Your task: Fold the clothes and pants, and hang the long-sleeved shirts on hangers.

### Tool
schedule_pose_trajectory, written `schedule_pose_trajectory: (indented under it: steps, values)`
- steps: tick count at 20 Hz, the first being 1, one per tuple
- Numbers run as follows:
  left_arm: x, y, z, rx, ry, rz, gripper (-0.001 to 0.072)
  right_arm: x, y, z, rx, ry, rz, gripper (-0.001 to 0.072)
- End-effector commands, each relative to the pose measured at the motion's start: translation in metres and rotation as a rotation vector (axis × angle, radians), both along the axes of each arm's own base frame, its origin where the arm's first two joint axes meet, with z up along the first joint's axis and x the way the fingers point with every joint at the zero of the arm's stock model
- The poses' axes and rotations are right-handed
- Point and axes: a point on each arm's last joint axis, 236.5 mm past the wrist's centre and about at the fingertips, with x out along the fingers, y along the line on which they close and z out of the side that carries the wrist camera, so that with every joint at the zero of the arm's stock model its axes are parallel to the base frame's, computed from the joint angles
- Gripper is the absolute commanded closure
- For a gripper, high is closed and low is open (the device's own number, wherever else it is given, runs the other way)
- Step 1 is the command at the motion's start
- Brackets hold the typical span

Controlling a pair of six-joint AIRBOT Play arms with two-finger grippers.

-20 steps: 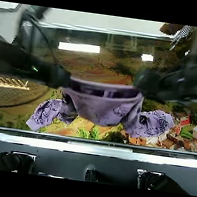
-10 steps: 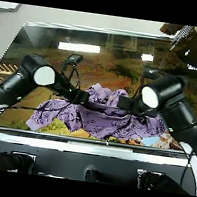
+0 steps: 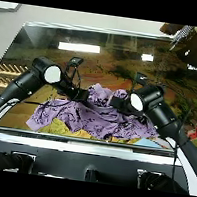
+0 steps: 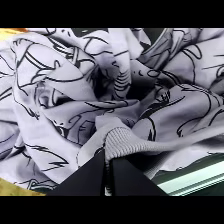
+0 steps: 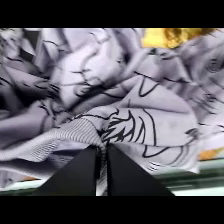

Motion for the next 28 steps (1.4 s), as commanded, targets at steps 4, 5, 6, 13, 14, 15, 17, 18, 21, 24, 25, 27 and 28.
schedule_pose_trajectory:
  steps: [4, 5, 6, 13, 14, 15, 17, 18, 21, 24, 25, 27, 28]
  values:
    - [0.0, 0.011, -0.003, 0.021, 0.023, 0.0, 0.0685, 0.008, 0.031, -0.002, 0.127, -0.01, -0.019, 0.0665]
    - [0.001, 0.013, -0.003, 0.022, 0.024, 0.005, 0.0684, 0.007, 0.03, -0.002, 0.124, -0.005, -0.019, 0.0665]
    - [0.001, 0.014, -0.003, 0.022, 0.024, 0.008, 0.0684, 0.004, 0.029, -0.003, 0.117, 0.004, -0.019, 0.0665]
    - [-0.004, 0.042, -0.001, 0.065, 0.072, 0.015, 0.0685, -0.007, 0.051, -0.002, 0.152, 0.012, 0.01, 0.0665]
    - [-0.003, 0.047, 0.003, 0.066, 0.065, 0.009, 0.0686, -0.012, 0.063, -0.001, 0.167, 0.003, 0.024, 0.0665]
    - [-0.004, 0.054, 0.006, 0.073, 0.064, 0.006, 0.0686, -0.015, 0.072, -0.001, 0.177, -0.003, 0.022, 0.0665]
    - [-0.007, 0.073, 0.009, 0.125, 0.067, 0.0, 0.0686, -0.016, 0.084, -0.003, 0.2, -0.011, -0.001, 0.0665]
    - [-0.007, 0.085, 0.009, 0.174, 0.059, 0.003, 0.0686, -0.013, 0.087, -0.003, 0.212, -0.016, -0.008, 0.0665]
    - [-0.008, 0.088, 0.007, 0.188, 0.056, -0.01, 0.0686, -0.008, 0.079, -0.01, 0.167, -0.025, -0.008, 0.0665]
    - [-0.015, 0.082, -0.013, 0.159, 0.094, -0.01, 0.0686, -0.005, 0.059, -0.014, 0.085, -0.034, -0.04, 0.0665]
    - [-0.015, 0.078, -0.019, 0.143, 0.095, -0.012, 0.0685, -0.004, 0.055, -0.014, 0.071, -0.038, -0.046, 0.0665]
    - [-0.011, 0.07, -0.023, 0.099, 0.085, -0.009, 0.0684, -0.003, 0.056, -0.014, 0.072, -0.042, -0.045, 0.0665]
    - [-0.007, 0.067, -0.021, 0.078, 0.075, 0.0, 0.0656, -0.003, 0.056, -0.014, 0.071, -0.041, -0.046, 0.0665]
